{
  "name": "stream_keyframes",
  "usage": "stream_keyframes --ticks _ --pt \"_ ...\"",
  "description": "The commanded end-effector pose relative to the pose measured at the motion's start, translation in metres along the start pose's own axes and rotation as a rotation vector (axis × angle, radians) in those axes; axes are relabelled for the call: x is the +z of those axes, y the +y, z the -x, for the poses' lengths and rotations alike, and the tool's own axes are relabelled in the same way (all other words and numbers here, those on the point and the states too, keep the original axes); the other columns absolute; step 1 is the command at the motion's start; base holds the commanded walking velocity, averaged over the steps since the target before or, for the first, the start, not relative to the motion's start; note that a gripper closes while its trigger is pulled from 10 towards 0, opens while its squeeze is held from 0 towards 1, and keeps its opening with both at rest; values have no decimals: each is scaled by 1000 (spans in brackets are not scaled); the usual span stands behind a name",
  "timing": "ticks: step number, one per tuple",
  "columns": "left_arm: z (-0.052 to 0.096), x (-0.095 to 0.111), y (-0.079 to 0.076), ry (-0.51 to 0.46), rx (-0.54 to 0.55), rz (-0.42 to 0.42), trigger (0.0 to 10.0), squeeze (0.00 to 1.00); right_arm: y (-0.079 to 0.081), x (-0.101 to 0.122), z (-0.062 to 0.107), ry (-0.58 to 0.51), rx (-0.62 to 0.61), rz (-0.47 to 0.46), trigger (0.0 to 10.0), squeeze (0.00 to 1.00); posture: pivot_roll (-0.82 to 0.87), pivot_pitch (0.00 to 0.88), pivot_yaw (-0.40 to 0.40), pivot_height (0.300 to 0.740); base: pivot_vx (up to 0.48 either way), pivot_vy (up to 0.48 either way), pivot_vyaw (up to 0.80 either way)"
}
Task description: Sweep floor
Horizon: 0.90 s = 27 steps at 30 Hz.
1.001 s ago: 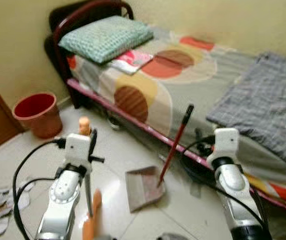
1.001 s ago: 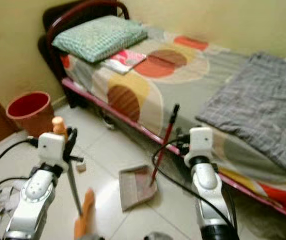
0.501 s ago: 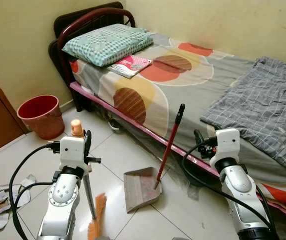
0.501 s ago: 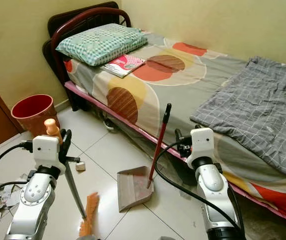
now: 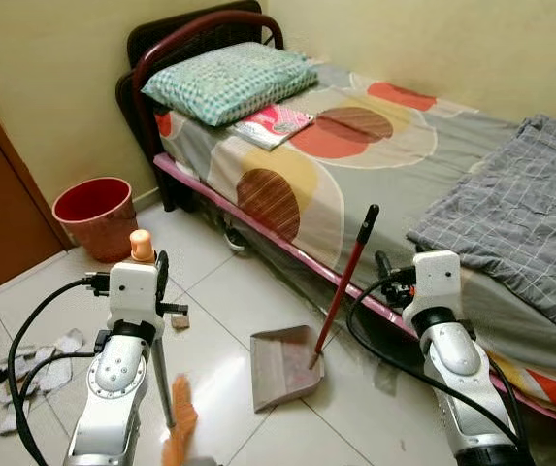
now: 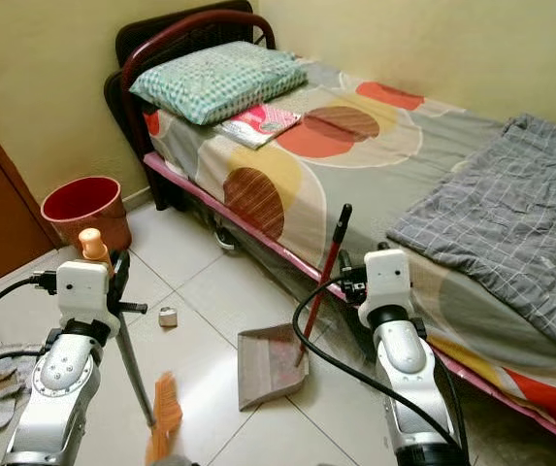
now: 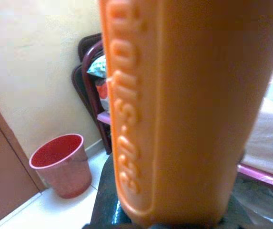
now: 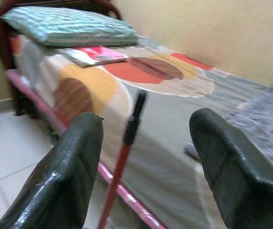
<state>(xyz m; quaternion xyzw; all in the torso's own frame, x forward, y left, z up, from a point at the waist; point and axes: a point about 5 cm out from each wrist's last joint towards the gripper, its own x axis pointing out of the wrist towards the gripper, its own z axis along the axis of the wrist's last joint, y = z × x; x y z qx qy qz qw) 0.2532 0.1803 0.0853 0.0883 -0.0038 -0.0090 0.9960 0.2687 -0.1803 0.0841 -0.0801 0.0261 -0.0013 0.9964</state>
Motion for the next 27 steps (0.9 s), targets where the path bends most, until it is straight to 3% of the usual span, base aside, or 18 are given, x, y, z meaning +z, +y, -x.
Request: stream_keyframes --ticks 1,5,12,27 --pt "-2 2 4 -6 16 -22 10000 0 -6 1 1 -6 -48 -5 10000 0 -46 0 13 740 274 0 0" --pt "-1 1 6 -5 28 -27 10000 0 -10 -6 7 22 -115 -29 10000 0 -47 0 18 740 278 0 0" --pt "-3 1 8 -7 33 -30 10000 0 -4 -8 8 21 -69 -78 10000 0 -51 0 20 740 286 0 0" --pt "-3 1 6 -7 30 -29 10000 0 -3 -7 7 15 -53 -63 10000 0 -50 0 19 740 298 275 0"
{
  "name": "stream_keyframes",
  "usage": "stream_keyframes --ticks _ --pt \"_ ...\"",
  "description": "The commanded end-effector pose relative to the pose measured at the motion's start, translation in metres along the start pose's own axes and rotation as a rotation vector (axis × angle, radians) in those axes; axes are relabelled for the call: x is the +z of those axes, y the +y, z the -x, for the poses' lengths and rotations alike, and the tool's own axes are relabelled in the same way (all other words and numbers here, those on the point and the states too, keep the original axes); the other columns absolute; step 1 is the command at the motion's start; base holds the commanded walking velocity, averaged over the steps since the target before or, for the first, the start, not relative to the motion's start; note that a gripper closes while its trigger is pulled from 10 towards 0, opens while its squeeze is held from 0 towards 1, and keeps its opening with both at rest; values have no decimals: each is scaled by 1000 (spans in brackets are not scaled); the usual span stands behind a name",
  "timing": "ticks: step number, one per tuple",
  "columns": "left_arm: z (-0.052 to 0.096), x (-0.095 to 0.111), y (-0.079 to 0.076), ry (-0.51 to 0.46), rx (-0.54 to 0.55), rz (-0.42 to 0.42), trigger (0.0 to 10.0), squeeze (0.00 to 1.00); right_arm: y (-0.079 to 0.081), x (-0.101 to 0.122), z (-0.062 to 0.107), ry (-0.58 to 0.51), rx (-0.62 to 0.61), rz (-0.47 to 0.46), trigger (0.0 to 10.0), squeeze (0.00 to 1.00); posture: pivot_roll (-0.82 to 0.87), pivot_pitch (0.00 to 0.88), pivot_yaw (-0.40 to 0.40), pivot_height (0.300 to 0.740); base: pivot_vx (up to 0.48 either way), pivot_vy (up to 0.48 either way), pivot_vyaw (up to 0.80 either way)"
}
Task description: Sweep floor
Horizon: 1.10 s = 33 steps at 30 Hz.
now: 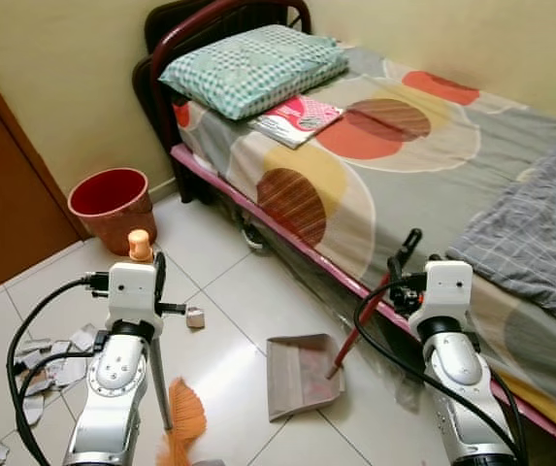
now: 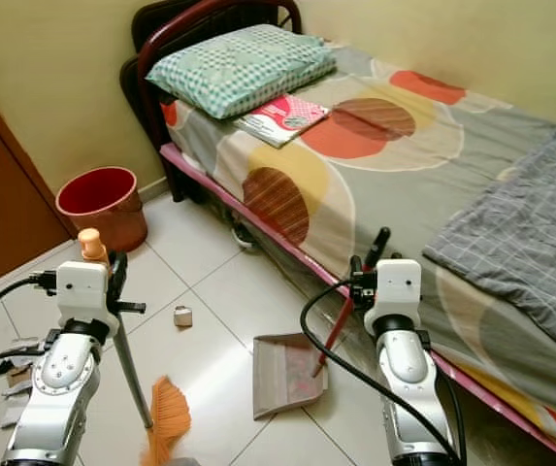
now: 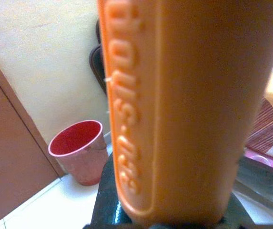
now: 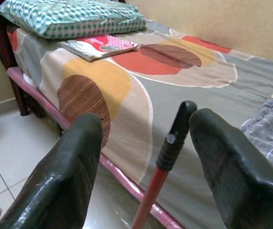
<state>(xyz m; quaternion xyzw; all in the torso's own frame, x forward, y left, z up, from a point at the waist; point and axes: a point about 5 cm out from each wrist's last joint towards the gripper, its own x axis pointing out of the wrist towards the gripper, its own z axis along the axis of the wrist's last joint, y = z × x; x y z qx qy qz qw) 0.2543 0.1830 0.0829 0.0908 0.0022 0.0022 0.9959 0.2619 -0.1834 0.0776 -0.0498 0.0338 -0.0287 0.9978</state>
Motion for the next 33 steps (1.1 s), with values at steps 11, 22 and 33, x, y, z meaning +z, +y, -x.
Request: stream_keyframes --ticks 11,22,33 --pt "-3 5 1 -23 -3 -23 10000 0 1 3 1 -27 8 31 10000 0 -52 0 22 740 303 277 0" --pt "-3 6 0 -33 -8 -7 10000 0 4 17 -5 -99 19 104 10000 0 -51 0 23 740 195 165 0" --pt "0 7 -5 -40 -27 5 10000 0 -20 31 -16 -147 -107 205 10000 0 -45 0 24 740 0 0 0"
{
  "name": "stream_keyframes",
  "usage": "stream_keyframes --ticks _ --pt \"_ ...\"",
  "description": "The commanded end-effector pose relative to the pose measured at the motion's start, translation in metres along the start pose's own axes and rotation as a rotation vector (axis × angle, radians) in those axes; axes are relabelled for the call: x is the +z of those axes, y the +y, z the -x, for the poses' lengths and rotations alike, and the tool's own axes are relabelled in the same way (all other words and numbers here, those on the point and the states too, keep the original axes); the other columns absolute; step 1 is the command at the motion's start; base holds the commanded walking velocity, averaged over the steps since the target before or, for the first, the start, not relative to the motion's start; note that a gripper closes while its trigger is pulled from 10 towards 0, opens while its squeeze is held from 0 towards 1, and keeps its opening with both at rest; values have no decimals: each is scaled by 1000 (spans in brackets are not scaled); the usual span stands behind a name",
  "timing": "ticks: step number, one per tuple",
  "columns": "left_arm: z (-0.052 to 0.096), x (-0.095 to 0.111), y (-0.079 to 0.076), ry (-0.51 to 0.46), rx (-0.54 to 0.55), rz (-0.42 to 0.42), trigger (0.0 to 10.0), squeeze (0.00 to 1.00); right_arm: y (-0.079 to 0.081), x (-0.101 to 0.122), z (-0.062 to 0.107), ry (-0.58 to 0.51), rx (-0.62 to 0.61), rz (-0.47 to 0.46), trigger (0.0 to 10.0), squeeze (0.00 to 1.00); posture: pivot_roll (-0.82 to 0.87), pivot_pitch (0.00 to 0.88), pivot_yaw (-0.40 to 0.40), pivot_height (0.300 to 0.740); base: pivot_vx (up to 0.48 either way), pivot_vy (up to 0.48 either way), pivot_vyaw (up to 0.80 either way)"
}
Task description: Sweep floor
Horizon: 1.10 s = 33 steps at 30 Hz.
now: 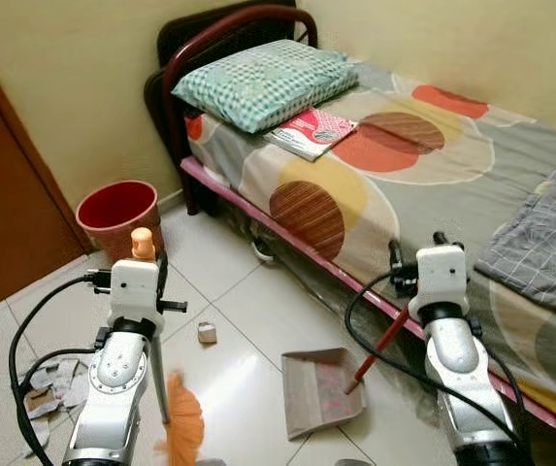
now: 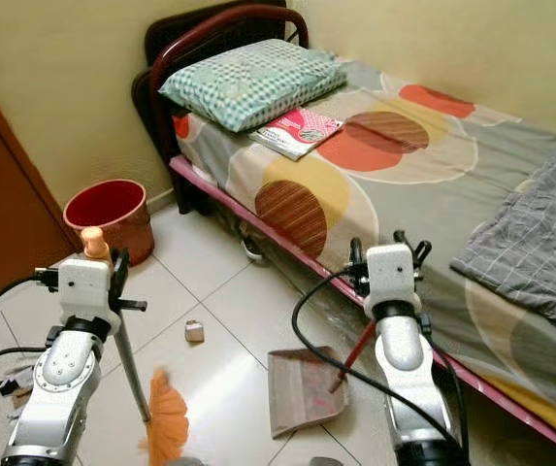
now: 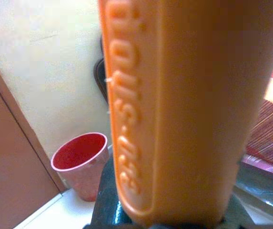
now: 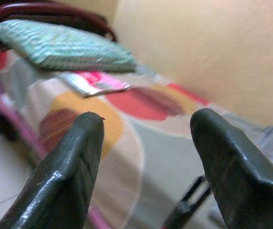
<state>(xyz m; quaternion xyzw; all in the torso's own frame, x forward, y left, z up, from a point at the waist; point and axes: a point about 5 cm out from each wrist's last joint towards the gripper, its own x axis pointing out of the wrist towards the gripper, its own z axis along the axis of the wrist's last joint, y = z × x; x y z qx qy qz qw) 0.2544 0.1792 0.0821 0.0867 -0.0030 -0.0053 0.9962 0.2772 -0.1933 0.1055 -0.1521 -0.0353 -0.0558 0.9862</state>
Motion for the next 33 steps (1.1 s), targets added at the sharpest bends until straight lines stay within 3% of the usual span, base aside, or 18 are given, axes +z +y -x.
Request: stream_keyframes --ticks 1,8,22,27,33 --pt "0 7 -1 -28 -15 -6 10000 0 -12 0 -5 2 -51 3 10000 0 -44 0 26 740 0 0 0" --pt "1 9 0 -37 -28 -20 10000 0 -28 -6 -14 52 -103 -68 10000 0 -32 0 34 740 0 0 0" --pt "2 9 -1 -33 -40 -22 10000 0 -5 -5 -1 17 2 -10 10000 0 -35 0 31 740 0 -363 0" --pt "2 9 -1 -32 -37 -19 10000 0 -4 -4 -2 12 11 -7 10000 0 -35 0 27 740 0 -421 0" --pt "3 8 1 -33 -13 -5 10000 0 0 -4 -2 10 53 -38 10000 0 -35 0 24 740 0 0 0"
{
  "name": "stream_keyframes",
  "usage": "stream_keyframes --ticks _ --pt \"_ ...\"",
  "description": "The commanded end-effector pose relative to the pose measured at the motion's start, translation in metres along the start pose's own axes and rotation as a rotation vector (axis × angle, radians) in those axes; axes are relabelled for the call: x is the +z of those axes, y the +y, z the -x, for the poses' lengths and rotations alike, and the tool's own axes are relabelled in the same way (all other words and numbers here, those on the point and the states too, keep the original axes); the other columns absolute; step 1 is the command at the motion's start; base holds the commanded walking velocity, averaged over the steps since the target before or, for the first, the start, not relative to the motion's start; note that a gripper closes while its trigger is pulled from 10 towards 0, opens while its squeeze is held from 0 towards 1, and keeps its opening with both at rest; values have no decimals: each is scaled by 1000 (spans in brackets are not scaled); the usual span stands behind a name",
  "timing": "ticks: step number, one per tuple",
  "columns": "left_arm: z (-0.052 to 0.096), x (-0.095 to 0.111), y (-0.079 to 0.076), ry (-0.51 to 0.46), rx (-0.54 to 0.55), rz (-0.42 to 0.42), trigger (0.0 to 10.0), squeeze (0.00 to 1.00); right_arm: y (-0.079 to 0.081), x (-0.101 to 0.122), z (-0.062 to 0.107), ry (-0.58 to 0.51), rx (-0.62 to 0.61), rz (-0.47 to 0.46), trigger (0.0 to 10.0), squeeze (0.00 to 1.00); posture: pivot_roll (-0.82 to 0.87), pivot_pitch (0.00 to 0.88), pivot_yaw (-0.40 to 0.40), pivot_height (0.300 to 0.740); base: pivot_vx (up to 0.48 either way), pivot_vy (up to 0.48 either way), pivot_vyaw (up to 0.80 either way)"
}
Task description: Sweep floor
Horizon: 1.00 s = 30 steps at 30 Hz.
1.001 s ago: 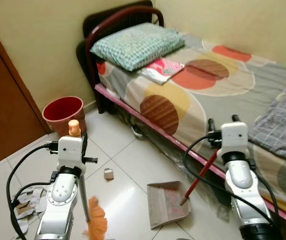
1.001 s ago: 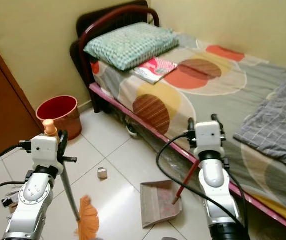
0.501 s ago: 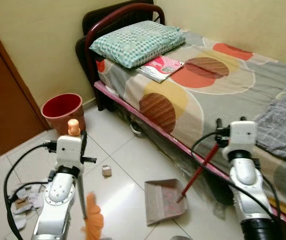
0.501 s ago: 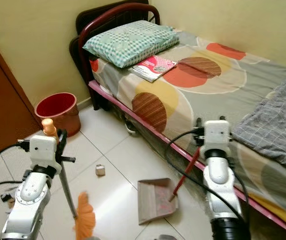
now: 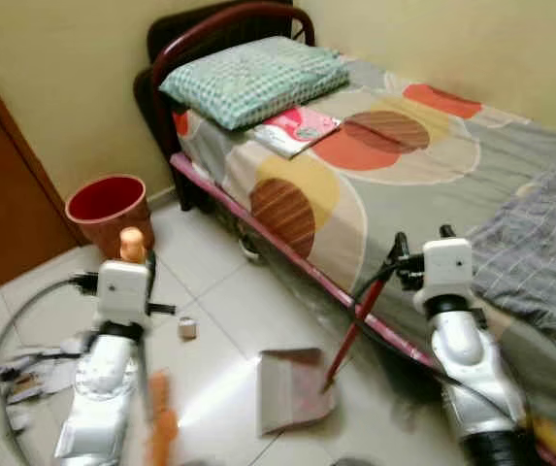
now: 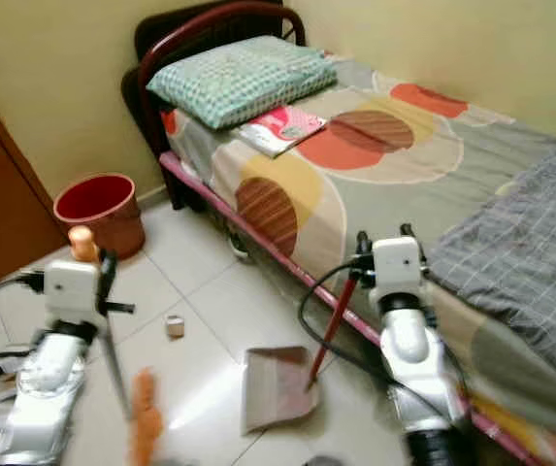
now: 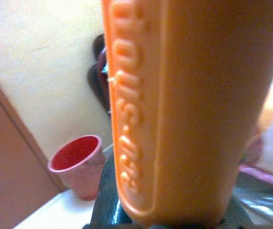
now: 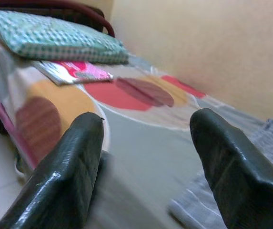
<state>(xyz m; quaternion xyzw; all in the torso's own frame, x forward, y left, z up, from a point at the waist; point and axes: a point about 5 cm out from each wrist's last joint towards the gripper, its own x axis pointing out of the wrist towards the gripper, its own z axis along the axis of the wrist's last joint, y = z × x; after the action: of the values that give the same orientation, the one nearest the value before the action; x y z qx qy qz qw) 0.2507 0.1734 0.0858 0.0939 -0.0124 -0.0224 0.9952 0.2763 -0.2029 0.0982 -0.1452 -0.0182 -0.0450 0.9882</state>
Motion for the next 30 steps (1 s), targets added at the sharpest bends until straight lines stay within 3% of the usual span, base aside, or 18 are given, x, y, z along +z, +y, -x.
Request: stream_keyframes --ticks 1,20,30 --pt "0 3 8 -9 25 8 10000 0 8 6 -3 -21 37 -31 10000 0 -35 0 24 740 0 0 0" --pt "6 -2 22 11 66 -24 10000 0 27 1 17 8 142 -115 10000 0 -36 0 25 740 0 0 0" --pt "5 -1 20 7 59 -15 10000 0 26 1 19 21 138 -135 10000 0 -45 0 23 740 273 24 0"
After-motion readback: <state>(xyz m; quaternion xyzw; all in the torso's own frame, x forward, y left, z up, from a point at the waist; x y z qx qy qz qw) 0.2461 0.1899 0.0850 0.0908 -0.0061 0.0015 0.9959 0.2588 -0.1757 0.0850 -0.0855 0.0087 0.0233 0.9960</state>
